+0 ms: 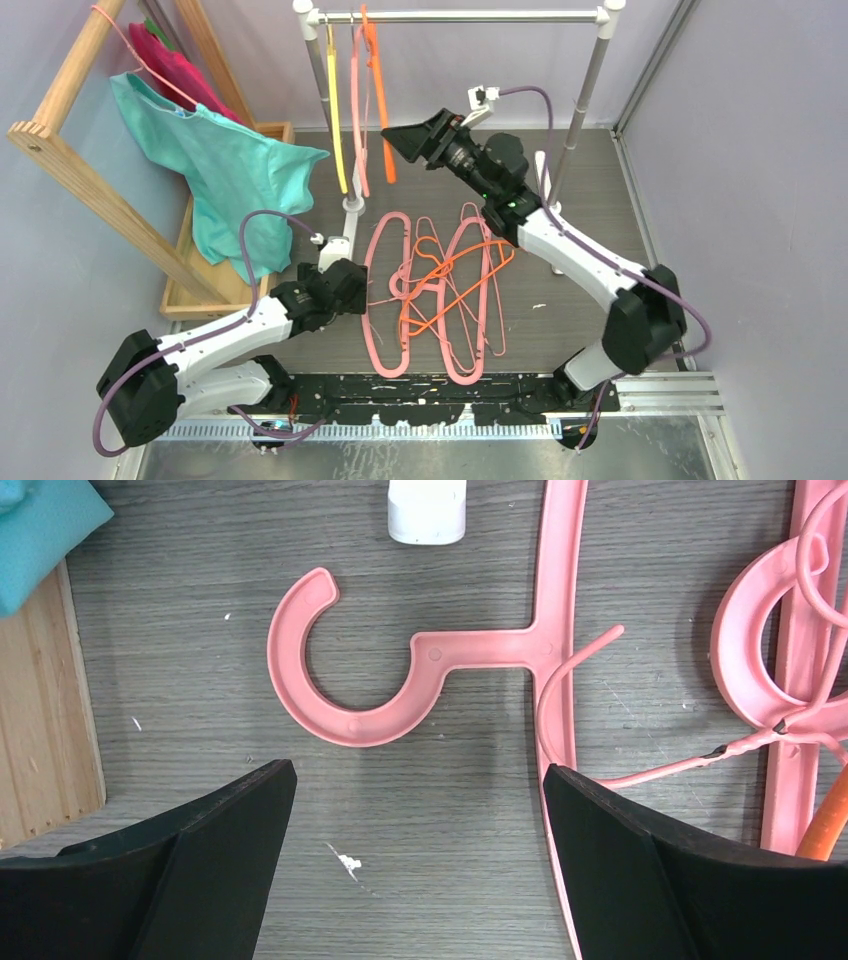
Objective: Organize the hangers
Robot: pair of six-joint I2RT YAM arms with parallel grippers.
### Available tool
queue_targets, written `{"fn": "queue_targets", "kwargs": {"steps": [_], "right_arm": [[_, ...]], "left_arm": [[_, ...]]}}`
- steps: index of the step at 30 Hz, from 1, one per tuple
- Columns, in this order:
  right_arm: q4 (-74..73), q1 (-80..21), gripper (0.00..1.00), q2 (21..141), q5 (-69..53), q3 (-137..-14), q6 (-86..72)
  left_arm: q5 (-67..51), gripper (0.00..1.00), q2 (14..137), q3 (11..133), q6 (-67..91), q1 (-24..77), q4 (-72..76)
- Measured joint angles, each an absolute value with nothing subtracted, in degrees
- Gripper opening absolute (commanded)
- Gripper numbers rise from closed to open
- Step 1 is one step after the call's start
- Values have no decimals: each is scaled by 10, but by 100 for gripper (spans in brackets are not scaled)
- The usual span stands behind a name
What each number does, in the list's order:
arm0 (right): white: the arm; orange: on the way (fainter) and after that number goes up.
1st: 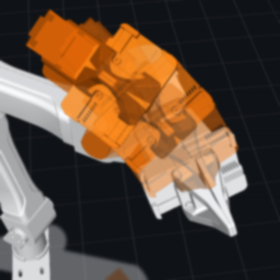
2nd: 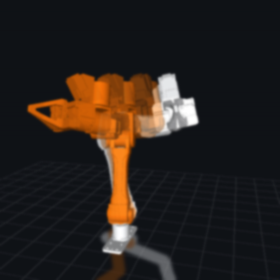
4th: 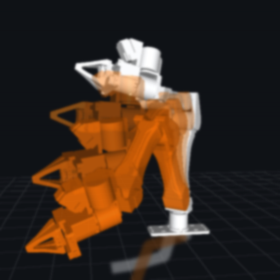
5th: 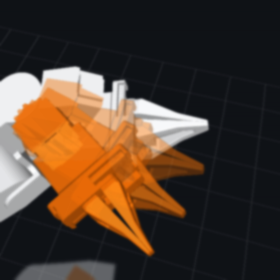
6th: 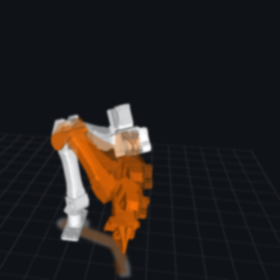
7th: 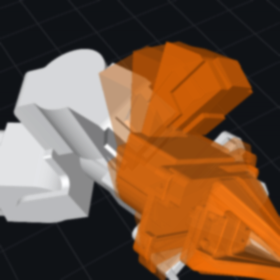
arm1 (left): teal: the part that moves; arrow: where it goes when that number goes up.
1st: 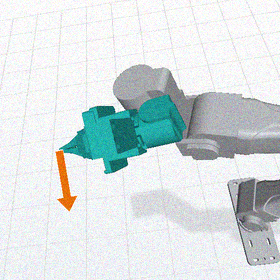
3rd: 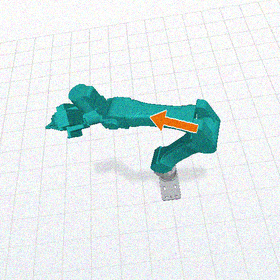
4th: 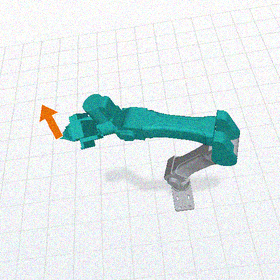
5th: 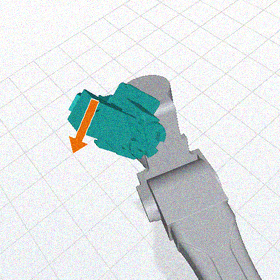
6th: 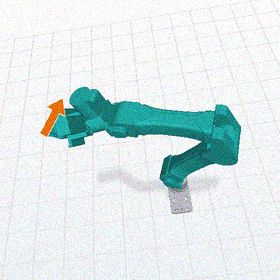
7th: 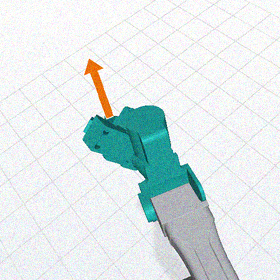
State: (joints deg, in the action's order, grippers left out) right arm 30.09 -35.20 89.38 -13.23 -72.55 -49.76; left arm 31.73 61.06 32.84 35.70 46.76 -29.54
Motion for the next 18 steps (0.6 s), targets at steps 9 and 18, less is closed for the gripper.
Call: {"fn": "queue_targets", "kwargs": {"steps": [9, 18], "right_arm": [[244, -352, 83, 731, -54, -669, -351], [48, -387, 69, 691, 39, -613, -253]], "left_arm": [[317, 98, 616, 328, 363, 468, -296], [318, 98, 627, 328, 366, 468, -298]]}}
